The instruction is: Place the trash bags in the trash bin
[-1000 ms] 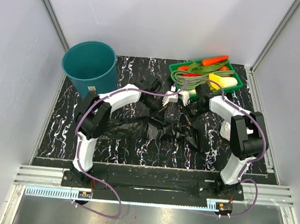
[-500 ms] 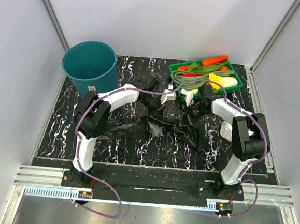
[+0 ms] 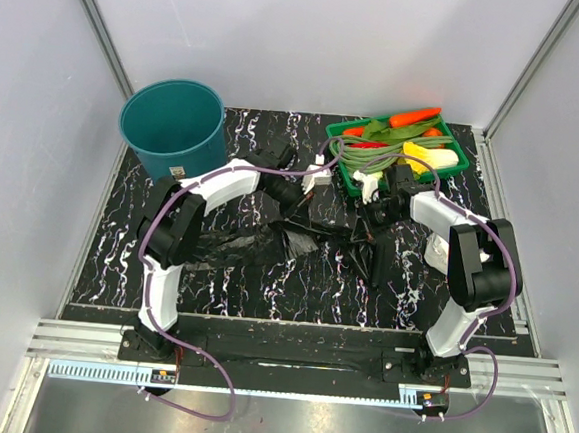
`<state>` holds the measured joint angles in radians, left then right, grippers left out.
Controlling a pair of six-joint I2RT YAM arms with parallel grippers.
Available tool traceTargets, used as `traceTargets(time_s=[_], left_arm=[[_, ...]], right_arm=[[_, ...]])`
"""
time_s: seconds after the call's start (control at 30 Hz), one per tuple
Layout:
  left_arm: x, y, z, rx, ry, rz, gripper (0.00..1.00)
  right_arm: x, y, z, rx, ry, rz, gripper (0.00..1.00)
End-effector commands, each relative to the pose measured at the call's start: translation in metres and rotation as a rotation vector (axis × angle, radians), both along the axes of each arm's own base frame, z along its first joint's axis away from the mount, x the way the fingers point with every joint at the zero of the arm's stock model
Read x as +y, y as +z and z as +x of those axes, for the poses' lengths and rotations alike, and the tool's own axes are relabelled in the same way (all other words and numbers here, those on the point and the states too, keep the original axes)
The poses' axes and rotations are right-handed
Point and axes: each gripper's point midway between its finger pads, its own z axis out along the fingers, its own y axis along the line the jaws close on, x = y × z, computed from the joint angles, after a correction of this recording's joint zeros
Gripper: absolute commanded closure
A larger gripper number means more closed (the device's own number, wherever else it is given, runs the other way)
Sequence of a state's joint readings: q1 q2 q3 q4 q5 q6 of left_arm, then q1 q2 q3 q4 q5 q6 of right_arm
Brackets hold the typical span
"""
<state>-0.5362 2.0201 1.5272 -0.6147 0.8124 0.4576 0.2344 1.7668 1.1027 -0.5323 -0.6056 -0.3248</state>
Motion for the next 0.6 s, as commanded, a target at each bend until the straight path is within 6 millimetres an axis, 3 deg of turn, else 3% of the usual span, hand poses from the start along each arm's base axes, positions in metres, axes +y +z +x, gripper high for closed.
traceTargets(time_s=[0.0,0.2,0.57], left_arm=[[0.027,0.029,0.006,-0.023,0.059,-0.011,1.00],[0.022,0.043,-0.003,-0.011,0.023,-0.064,1.00],[0.016,0.065,-0.009,-0.006,-0.012,-0.124,1.00]], right_arm=[[-0.051,-0.020,0.006,0.003,-0.122,-0.207,1.00],[-0.063,-0.036,0.009,0.012,-0.160,-0.283,1.00],[-0.057,-0.058,0.009,0.019,-0.166,-0.418,1.00]])
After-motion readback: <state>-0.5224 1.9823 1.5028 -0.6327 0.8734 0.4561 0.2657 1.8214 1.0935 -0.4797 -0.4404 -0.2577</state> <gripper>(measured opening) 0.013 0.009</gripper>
